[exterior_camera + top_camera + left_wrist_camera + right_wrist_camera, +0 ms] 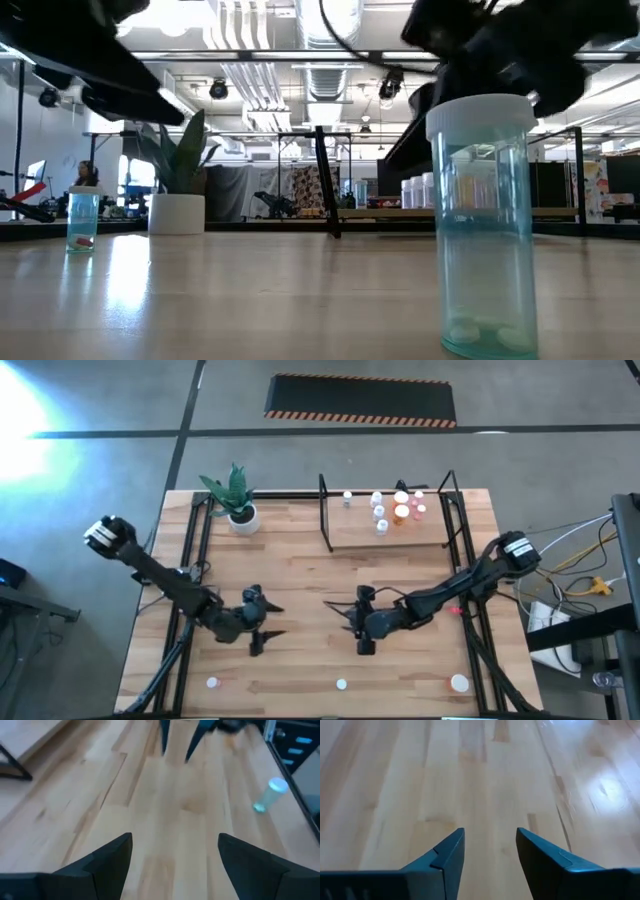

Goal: Pick and place medicine bottles onto shelf by color
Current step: Put the top blue pill bottle on the shelf aligned with the other blue pill bottle

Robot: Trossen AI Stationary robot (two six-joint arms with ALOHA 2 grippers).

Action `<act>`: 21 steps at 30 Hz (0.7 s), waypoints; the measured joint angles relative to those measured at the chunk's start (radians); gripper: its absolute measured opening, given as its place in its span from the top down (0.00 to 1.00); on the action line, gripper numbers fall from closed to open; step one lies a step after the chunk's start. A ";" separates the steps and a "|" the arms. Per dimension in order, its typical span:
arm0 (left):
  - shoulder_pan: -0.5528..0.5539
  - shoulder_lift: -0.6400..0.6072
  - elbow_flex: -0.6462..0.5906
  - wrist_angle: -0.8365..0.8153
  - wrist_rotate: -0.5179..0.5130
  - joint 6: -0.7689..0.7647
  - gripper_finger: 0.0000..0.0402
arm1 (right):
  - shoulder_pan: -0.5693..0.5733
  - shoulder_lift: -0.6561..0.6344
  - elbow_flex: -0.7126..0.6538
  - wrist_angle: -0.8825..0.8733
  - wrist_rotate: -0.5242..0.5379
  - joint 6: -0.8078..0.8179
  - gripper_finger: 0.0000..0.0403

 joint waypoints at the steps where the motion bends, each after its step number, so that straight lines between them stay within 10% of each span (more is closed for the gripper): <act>1: -0.008 -0.032 0.000 -0.057 0.001 -0.029 0.31 | 0.011 -0.022 0.000 -0.037 0.000 0.000 0.59; 10: -0.043 -0.259 0.000 -0.686 0.053 -0.556 0.31 | 0.110 -0.200 -0.054 -0.297 0.142 0.197 0.68; 21: -0.047 -0.220 -0.086 -0.661 0.203 -0.661 0.31 | 0.141 -0.209 -0.081 -0.277 0.263 0.222 0.74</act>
